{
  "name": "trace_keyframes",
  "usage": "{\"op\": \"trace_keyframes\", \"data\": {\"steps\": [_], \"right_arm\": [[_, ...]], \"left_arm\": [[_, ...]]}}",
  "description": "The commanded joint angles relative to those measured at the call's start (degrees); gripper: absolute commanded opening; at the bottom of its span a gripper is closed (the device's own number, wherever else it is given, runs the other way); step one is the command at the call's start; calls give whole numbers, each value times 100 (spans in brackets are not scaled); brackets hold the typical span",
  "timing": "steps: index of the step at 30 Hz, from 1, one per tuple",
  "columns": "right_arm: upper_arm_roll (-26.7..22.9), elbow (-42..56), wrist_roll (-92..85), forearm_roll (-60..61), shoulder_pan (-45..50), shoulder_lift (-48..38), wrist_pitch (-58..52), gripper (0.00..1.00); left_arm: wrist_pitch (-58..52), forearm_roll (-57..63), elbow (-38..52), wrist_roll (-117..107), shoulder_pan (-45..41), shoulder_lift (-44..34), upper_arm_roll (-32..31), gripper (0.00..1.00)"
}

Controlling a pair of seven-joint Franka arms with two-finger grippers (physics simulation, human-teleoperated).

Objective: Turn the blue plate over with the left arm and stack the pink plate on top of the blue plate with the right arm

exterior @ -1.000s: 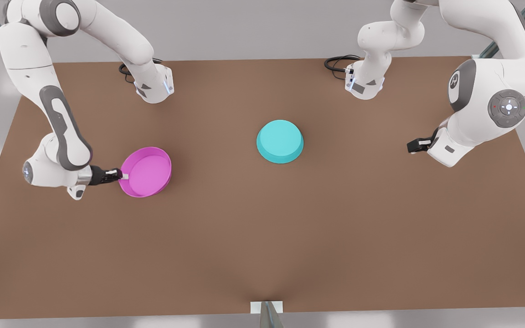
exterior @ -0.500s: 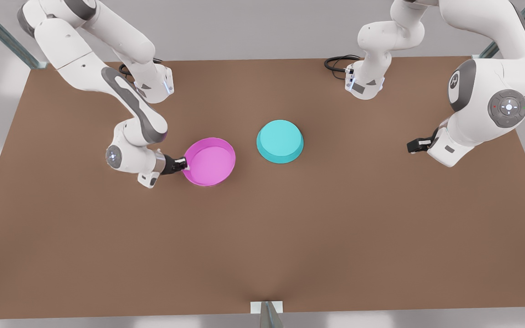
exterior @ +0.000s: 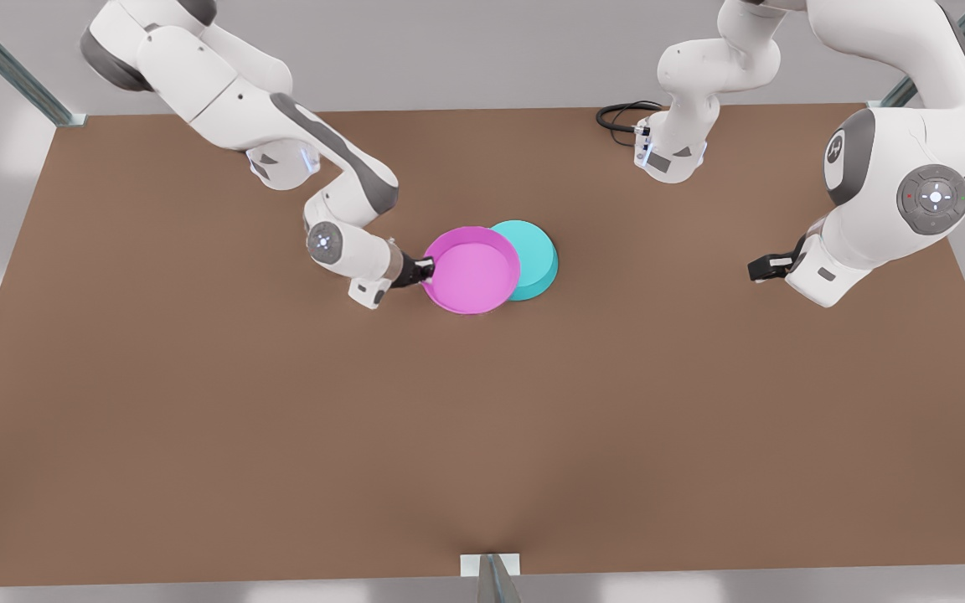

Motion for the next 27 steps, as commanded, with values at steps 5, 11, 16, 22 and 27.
{"op": "trace_keyframes", "data": {"steps": [5,11,16,22,27], "right_arm": [[-83,183,308,-55,658,221,372,21],[-92,-37,633,-55,1195,274,846,21],[-92,-204,747,-55,1309,274,1110,21],[-101,-195,739,-55,1449,344,1225,70],[-330,-195,739,-64,1695,362,1418,100]], "left_arm": [[0,1,0,0,0,0,-1,100],[0,1,0,-9,0,0,-1,100],[0,1,0,-9,0,0,-1,100],[0,1,0,-9,0,8,-1,100],[-35,1,0,-35,0,8,-1,100]]}}
